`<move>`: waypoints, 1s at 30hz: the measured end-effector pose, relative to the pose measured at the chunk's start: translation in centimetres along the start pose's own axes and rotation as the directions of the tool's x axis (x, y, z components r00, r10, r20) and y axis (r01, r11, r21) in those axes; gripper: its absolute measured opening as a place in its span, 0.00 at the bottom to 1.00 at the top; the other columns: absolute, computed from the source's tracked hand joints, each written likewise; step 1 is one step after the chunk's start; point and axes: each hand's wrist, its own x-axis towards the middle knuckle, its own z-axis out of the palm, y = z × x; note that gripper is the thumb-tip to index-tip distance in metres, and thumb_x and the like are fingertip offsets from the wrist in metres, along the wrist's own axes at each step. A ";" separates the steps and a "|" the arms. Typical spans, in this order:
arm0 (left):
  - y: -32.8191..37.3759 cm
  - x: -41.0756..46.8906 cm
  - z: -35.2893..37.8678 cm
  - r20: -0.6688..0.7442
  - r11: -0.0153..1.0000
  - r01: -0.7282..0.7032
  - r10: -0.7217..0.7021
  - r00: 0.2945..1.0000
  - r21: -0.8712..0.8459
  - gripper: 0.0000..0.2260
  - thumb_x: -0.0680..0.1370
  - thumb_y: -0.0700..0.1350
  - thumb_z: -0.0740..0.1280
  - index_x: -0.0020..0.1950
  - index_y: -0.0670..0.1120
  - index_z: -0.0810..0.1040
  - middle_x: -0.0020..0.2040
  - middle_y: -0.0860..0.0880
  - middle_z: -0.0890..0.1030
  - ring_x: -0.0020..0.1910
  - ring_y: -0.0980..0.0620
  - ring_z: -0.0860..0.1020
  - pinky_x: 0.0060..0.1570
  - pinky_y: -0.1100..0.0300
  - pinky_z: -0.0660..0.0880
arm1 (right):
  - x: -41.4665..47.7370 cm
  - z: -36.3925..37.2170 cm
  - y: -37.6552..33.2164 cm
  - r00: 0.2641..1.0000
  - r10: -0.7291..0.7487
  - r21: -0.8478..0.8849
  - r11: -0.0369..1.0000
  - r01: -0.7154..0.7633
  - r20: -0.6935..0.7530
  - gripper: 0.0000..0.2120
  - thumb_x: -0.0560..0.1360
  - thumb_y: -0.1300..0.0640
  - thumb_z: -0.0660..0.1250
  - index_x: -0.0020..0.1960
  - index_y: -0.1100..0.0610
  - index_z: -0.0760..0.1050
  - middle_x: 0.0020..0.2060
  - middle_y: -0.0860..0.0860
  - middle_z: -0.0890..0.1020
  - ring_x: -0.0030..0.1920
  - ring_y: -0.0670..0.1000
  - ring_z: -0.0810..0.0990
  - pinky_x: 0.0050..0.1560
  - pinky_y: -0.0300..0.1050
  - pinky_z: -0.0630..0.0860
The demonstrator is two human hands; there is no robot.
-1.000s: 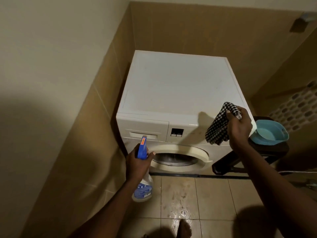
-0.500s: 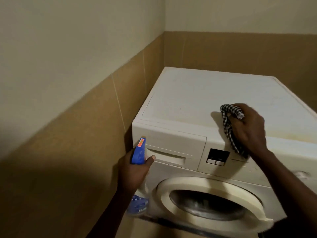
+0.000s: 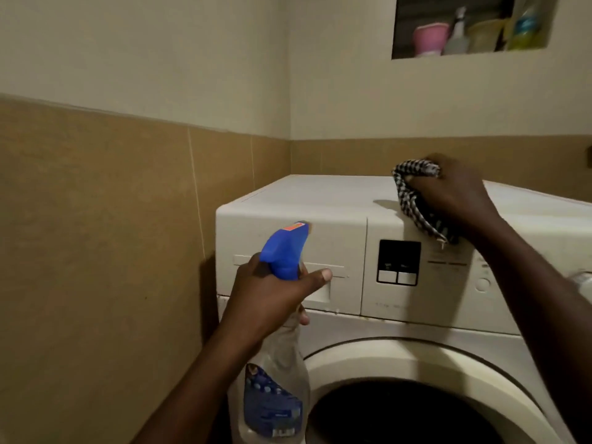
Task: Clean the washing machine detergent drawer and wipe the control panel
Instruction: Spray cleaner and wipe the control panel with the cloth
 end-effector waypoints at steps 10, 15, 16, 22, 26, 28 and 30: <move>-0.7 -1.0 3.5 0.079 0.998 0.066 -0.064 0.995 -0.017 0.18 0.68 0.49 0.79 0.45 0.39 0.77 0.32 0.47 0.78 0.25 0.47 0.80 0.36 0.52 0.80 | -0.5 0.4 -0.1 1.000 -0.015 -0.024 1.000 0.016 0.017 0.14 0.75 0.50 0.65 0.60 0.50 0.76 0.55 0.55 0.81 0.55 0.58 0.78 0.55 0.52 0.76; -2.2 -2.0 3.1 0.096 0.995 0.092 -0.095 0.991 0.037 0.15 0.70 0.50 0.78 0.44 0.43 0.77 0.32 0.48 0.79 0.26 0.48 0.80 0.34 0.58 0.79 | -1.4 1.1 0.0 0.977 -0.148 -0.005 0.989 0.149 -0.153 0.11 0.75 0.52 0.66 0.57 0.51 0.77 0.51 0.52 0.82 0.52 0.55 0.79 0.50 0.47 0.75; -2.9 -2.5 3.0 0.119 0.991 0.114 -0.121 0.985 0.068 0.15 0.70 0.50 0.78 0.45 0.42 0.77 0.32 0.48 0.79 0.26 0.49 0.80 0.34 0.59 0.78 | -1.9 1.3 -0.1 0.953 -0.212 -0.017 0.977 0.213 -0.216 0.11 0.75 0.54 0.66 0.57 0.52 0.77 0.52 0.51 0.82 0.52 0.54 0.79 0.48 0.44 0.73; -5.4 -3.7 0.7 0.145 0.981 0.170 -0.182 0.973 0.090 0.15 0.68 0.50 0.79 0.43 0.41 0.79 0.34 0.46 0.82 0.28 0.49 0.81 0.31 0.64 0.77 | -7.0 2.7 -0.6 0.757 -0.565 -0.246 0.825 0.510 -0.327 0.23 0.69 0.65 0.71 0.64 0.60 0.75 0.60 0.59 0.76 0.58 0.57 0.73 0.56 0.47 0.72; -4.5 -3.1 -1.5 0.050 0.993 0.118 -0.118 0.992 -0.001 0.13 0.69 0.45 0.78 0.44 0.39 0.79 0.32 0.44 0.81 0.25 0.45 0.80 0.29 0.59 0.77 | -10.4 6.9 -0.5 0.687 -0.719 -0.342 0.674 0.654 -0.103 0.23 0.69 0.62 0.66 0.65 0.59 0.75 0.63 0.57 0.76 0.63 0.57 0.71 0.63 0.50 0.70; -4.2 -2.7 -2.3 0.017 0.997 0.067 -0.067 0.998 -0.025 0.13 0.69 0.44 0.78 0.44 0.38 0.79 0.35 0.42 0.81 0.25 0.43 0.80 0.30 0.56 0.78 | -11.3 8.7 -0.9 0.727 -0.681 -0.302 0.713 0.632 -0.089 0.23 0.70 0.62 0.64 0.64 0.58 0.76 0.64 0.56 0.76 0.66 0.57 0.71 0.69 0.50 0.67; -4.1 -2.3 -2.8 -0.016 0.999 0.036 -0.036 0.999 -0.040 0.12 0.69 0.44 0.78 0.43 0.39 0.78 0.36 0.42 0.81 0.25 0.40 0.80 0.31 0.55 0.77 | -12.2 9.6 -1.0 0.746 -0.658 -0.272 0.740 0.615 -0.102 0.23 0.69 0.64 0.66 0.63 0.58 0.76 0.64 0.55 0.76 0.66 0.56 0.70 0.71 0.48 0.64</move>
